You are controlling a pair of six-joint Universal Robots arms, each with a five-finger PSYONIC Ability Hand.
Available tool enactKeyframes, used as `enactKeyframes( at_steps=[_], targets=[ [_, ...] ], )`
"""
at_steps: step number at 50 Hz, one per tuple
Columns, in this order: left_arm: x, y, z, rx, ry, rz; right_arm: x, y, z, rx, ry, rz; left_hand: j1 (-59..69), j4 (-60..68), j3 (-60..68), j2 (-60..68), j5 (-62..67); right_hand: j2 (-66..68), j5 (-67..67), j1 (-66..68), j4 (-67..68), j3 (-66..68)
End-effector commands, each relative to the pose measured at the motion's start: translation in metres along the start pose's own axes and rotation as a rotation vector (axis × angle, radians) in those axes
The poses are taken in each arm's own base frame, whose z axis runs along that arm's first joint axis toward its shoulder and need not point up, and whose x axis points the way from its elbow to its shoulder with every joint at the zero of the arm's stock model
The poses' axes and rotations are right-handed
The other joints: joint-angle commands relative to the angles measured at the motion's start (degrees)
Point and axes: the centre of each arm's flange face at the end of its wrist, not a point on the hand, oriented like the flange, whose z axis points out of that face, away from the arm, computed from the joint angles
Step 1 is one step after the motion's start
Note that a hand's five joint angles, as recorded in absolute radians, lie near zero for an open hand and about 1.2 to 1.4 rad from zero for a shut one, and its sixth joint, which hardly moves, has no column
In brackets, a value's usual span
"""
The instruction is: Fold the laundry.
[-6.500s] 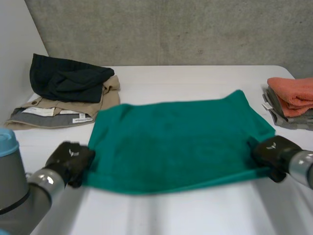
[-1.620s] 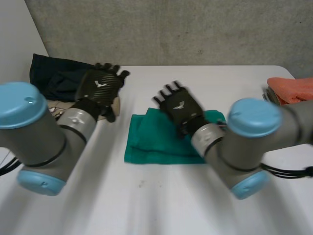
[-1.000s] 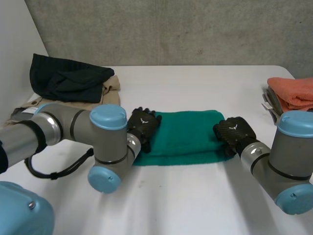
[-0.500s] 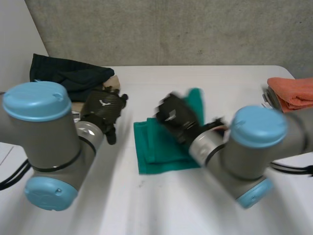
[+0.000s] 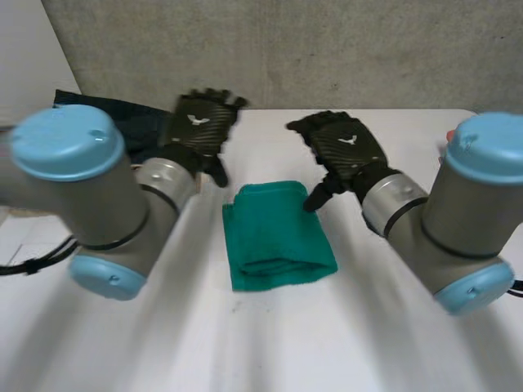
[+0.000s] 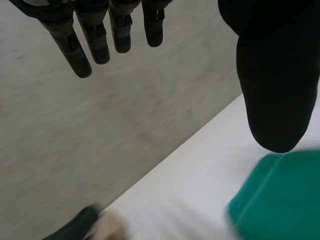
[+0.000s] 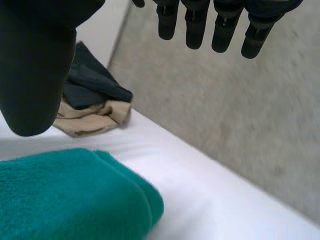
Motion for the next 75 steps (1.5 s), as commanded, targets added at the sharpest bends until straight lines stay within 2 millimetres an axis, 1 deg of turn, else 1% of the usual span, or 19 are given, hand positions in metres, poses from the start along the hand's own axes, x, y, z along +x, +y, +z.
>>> enactKeyframes(
  at_steps=[1,4,7,13,18,25,29,30,33,34,35,39,42,46,49,53,60,66,75],
  targets=[
    [0.049,0.039,0.017,-0.090,0.209,-0.063,0.015,0.028,0.016,-0.185,0.048,0.029,-0.8,-1.7,-2.2,-1.9,-2.6,-2.2,-2.7,-2.7,-2.1,-2.0],
    [0.057,0.063,0.021,-0.185,0.221,-0.069,0.017,0.042,0.025,-0.237,0.040,0.046,-0.8,-1.7,-2.2,-1.9,-2.6,-2.2,-2.7,-2.7,-2.1,-2.0],
    [0.053,0.079,0.020,-0.282,0.162,-0.055,0.013,0.059,0.030,-0.305,0.017,0.056,-0.8,-1.7,-2.2,-1.9,-2.6,-2.2,-2.7,-2.7,-2.1,-2.0],
    [0.039,0.089,0.012,-0.381,0.014,-0.009,0.001,0.082,0.033,-0.389,-0.079,0.083,-0.8,-1.7,-2.2,-1.9,-2.6,-2.2,-2.7,-2.7,-2.1,-2.0],
    [0.039,0.098,-0.004,-0.481,0.025,0.089,-0.004,0.098,0.037,-0.428,-0.102,0.067,-0.8,-1.7,-2.2,-1.9,-2.6,-2.2,-2.7,-2.7,-2.1,-2.0],
    [0.047,0.101,-0.015,-0.525,0.072,0.164,-0.002,0.090,0.038,-0.417,-0.074,-0.084,-0.8,-1.7,-2.2,-1.9,-2.6,-2.2,-2.7,-2.7,-2.1,-2.0],
    [0.042,0.079,-0.012,-0.467,0.058,0.161,0.003,0.065,0.032,-0.373,-0.040,-0.206,-0.8,-1.7,-2.2,-1.9,-2.6,-2.2,-2.7,-2.7,-2.1,-2.0],
    [0.038,0.065,-0.009,-0.425,0.046,0.156,0.002,0.053,0.026,-0.348,-0.027,-0.236,-0.8,-1.7,-2.2,-1.9,-2.6,-2.2,-2.7,-2.7,-2.1,-2.0],
    [0.032,0.040,-0.004,-0.338,0.036,0.142,-0.007,0.039,0.018,-0.305,-0.021,-0.272,-0.8,-1.7,-2.2,-1.9,-2.6,-2.2,-2.7,-2.7,-2.1,-2.0],
    [0.029,0.022,-0.001,-0.276,0.042,0.133,-0.015,0.035,0.014,-0.270,-0.019,-0.296,-0.8,-1.7,-2.2,-1.9,-2.6,-2.2,-2.7,-2.7,-2.1,-2.0],
    [0.027,0.015,0.001,-0.248,0.046,0.127,-0.020,0.032,0.012,-0.252,-0.018,-0.304,-0.8,-1.7,-2.2,-1.9,-2.6,-2.2,-2.7,-2.7,-2.1,-2.0],
    [0.015,-0.020,0.003,-0.118,0.081,0.109,-0.043,0.043,-0.005,-0.220,-0.028,-0.332,-0.8,-1.7,-2.2,-1.9,-2.6,-2.2,-2.7,-2.7,-2.1,-2.0],
    [0.010,-0.039,0.000,-0.047,0.157,0.092,-0.056,0.062,-0.021,-0.242,-0.055,-0.350,-0.8,-1.7,-2.2,-1.9,-2.6,-2.2,-2.7,-2.7,-2.1,-2.0],
    [0.020,-0.048,-0.006,0.006,0.320,0.053,-0.065,0.085,-0.032,-0.250,-0.070,-0.364,-0.8,-1.7,-2.2,-1.9,-2.6,-2.2,-2.7,-2.7,-2.1,-2.0],
    [0.029,-0.050,-0.014,0.014,0.446,0.000,-0.068,0.094,-0.031,-0.213,-0.060,-0.364,-0.8,-1.7,-2.2,-1.9,-2.6,-2.2,-2.7,-2.7,-2.1,-2.0],
    [0.032,-0.050,-0.021,-0.009,0.540,-0.061,-0.069,0.105,-0.026,-0.195,-0.053,-0.365,-0.8,-1.7,-2.2,-1.9,-2.6,-2.2,-2.7,-2.7,-2.1,-2.0],
    [0.033,-0.050,-0.024,-0.017,0.568,-0.075,-0.070,0.120,-0.015,-0.180,-0.052,-0.368,-0.8,-1.7,-2.2,-1.9,-2.6,-2.2,-2.7,-2.7,-2.1,-2.0],
    [0.035,-0.048,-0.025,-0.021,0.572,-0.078,-0.070,0.125,-0.005,-0.148,-0.041,-0.375,-0.8,-1.7,-2.2,-1.9,-2.6,3.0,2.4,2.4,3.1,3.1],
    [0.035,-0.047,-0.026,-0.022,0.574,-0.078,-0.070,0.119,0.003,-0.110,-0.036,-0.394,-0.8,-1.7,-2.2,-1.9,-2.6,7.8,7.3,7.3,7.9,8.0]
  ],
)
